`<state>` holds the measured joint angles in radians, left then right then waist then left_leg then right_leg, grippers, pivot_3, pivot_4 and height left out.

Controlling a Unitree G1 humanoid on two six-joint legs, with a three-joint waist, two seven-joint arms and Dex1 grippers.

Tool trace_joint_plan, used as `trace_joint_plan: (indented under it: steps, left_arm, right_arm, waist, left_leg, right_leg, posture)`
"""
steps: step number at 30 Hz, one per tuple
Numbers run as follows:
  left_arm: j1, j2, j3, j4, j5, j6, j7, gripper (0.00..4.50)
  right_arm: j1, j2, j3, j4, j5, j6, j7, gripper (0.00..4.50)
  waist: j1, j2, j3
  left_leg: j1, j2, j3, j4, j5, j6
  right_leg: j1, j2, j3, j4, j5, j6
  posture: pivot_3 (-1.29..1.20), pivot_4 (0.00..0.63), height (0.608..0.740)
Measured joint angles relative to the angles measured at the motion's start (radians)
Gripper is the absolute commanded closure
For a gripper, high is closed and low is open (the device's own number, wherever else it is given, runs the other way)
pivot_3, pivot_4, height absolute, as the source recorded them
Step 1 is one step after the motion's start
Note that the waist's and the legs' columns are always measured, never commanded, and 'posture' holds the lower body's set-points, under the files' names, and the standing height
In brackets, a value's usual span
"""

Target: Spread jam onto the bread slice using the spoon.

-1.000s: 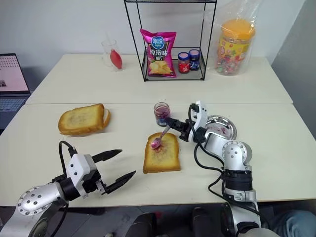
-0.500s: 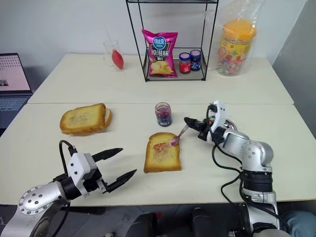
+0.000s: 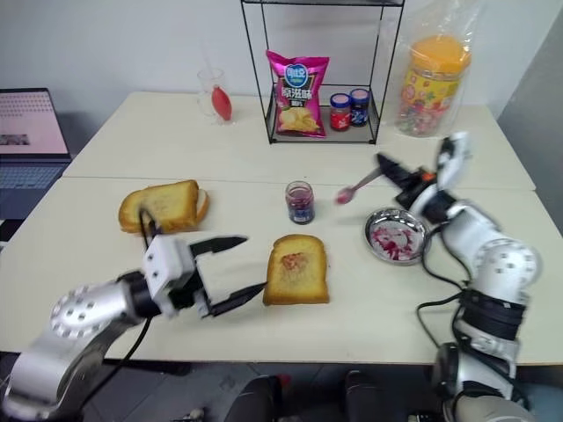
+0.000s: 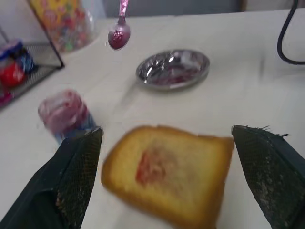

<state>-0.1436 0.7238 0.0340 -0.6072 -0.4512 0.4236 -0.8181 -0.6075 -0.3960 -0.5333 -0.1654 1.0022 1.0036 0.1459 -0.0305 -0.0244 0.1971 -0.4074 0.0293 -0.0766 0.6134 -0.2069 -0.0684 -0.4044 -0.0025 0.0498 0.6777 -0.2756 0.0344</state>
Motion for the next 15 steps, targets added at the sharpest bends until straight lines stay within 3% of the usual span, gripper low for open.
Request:
trace_joint_plan:
  steps: [7, 15]
  left_arm:
    - [-0.161, -0.028, -0.123, 0.037, -0.008, 0.099, -0.001, 0.0]
    - [-0.292, -0.144, -0.292, 0.132, 0.06, 0.134, 0.018, 0.0]
  right_arm:
    - [0.125, -0.042, -0.035, 0.017, -0.02, -0.038, 0.006, 4.46]
    - [0.19, -0.055, -0.01, 0.189, -0.092, -0.122, 0.091, 4.46]
  waist:
    - [-0.026, 0.002, 0.001]
    - [-0.029, 0.001, 0.001]
  left_leg:
    - [0.001, 0.002, 0.001, -0.002, 0.0, 0.0]
    - [0.006, 0.001, 0.008, -0.001, 0.0, 0.0]
  right_leg:
    - [-0.002, 0.003, 0.001, 0.003, -0.001, -0.001]
    - [0.0, 0.002, 0.01, 0.003, 0.0, 0.001]
  posture:
    - [0.0, 0.15, 0.74]
    - [0.0, 0.15, 0.74]
